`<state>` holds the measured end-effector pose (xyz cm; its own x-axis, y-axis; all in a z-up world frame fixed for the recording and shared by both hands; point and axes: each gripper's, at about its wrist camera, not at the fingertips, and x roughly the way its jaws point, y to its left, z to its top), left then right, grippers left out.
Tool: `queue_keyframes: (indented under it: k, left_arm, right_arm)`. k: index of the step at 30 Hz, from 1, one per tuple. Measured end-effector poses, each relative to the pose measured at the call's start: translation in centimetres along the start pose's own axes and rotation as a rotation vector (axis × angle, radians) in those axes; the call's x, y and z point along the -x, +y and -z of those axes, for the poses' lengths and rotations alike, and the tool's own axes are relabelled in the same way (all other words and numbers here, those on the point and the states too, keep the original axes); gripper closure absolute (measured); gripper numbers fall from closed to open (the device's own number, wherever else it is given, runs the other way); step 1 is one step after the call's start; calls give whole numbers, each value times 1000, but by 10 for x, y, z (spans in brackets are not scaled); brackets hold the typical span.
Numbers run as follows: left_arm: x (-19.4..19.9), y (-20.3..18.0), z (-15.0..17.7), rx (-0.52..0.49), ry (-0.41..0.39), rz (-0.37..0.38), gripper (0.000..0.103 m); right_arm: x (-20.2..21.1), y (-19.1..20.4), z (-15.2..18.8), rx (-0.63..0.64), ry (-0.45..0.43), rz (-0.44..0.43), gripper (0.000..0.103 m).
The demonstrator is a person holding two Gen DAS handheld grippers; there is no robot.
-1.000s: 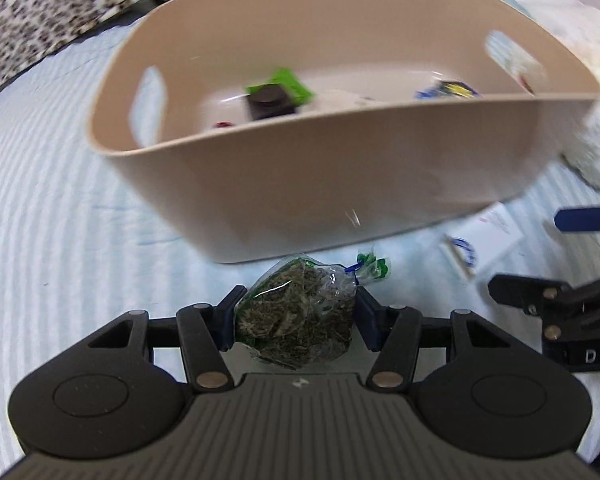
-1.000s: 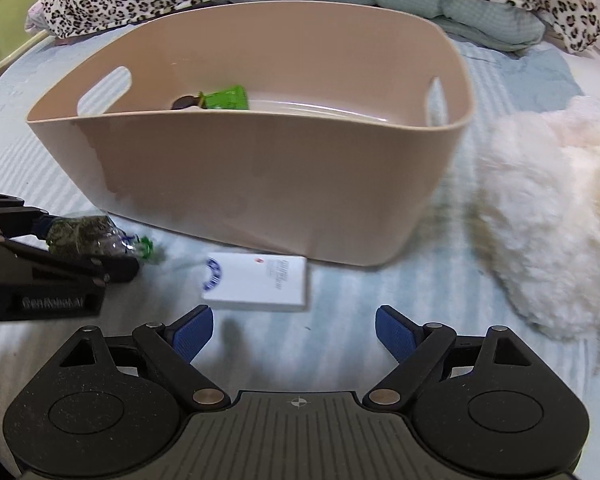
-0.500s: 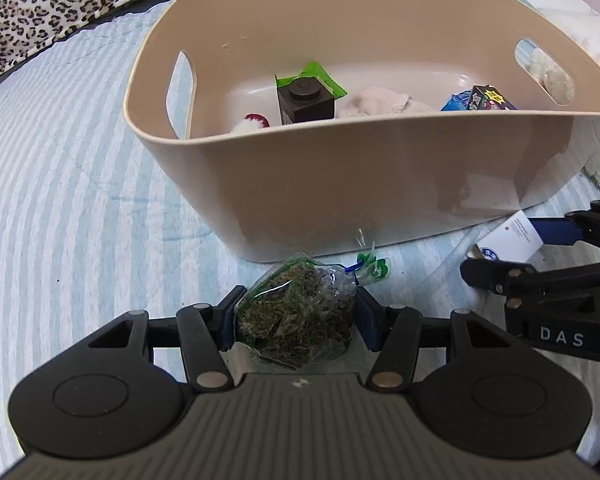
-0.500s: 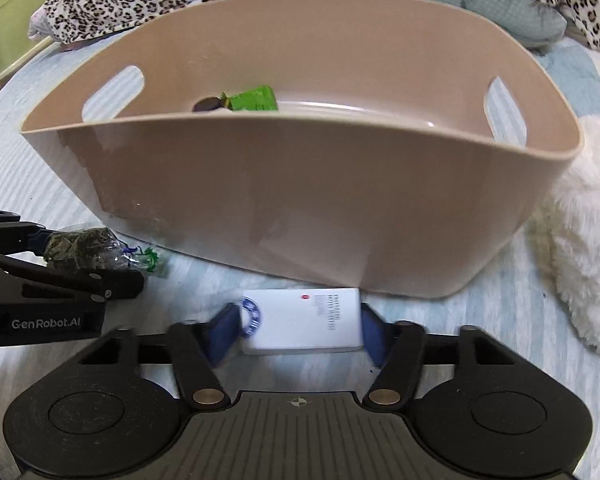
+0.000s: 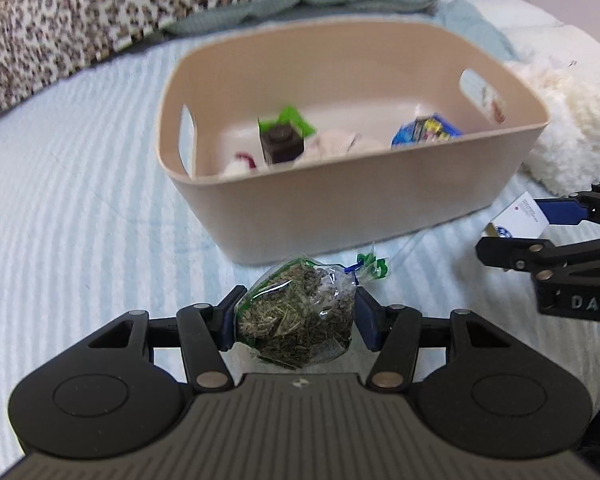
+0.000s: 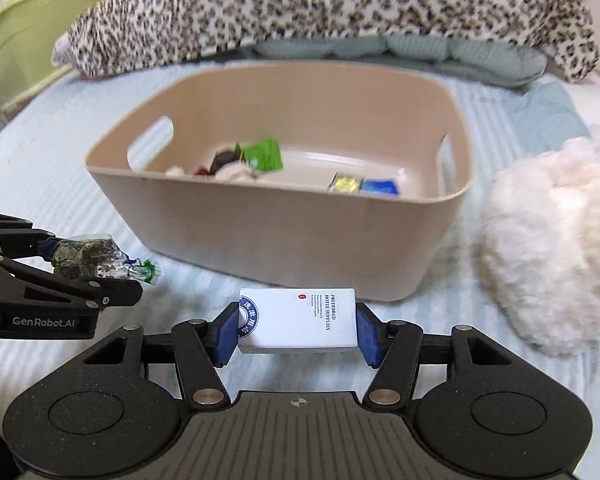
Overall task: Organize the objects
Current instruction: 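Lift both items over the basket and release them inside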
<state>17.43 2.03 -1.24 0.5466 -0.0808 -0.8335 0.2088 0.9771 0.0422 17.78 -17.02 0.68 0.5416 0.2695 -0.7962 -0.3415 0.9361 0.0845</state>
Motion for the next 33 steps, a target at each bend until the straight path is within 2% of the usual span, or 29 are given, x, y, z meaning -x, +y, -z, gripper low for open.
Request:
queue_keyframes:
  k: [5,11,16,20,26,31,33]
  left_arm:
    - [34,-4,-10,-5,-102,12,45]
    - [69,-16,-25,-42,-254,-14,45]
    - [72,-17,-44,-15,-331,-42,45]
    - [55,-14,-63,16,-383,-90,45]
    - [7,-12,-85,49,-355,-169,45]
    - [-32,-8,-94,89,-252,-173,45]
    - [-44,-11,-93,75,-214,-187,45]
  right_arm:
    - [26,-4,-5,-28,-92,0,47]
    - [57,-3,-13,-31,-264,55,47]
    - [68,-10,-30,-73,-373,80,47]
    - [61,-13,-44,-109,-422,94,47]
    - [22,-15,-57,-113,-410,141,47]
    - [-19,-18,-57,-137,-332,153,47]
    - [-30,-17,-56,-141,-307,153,47]
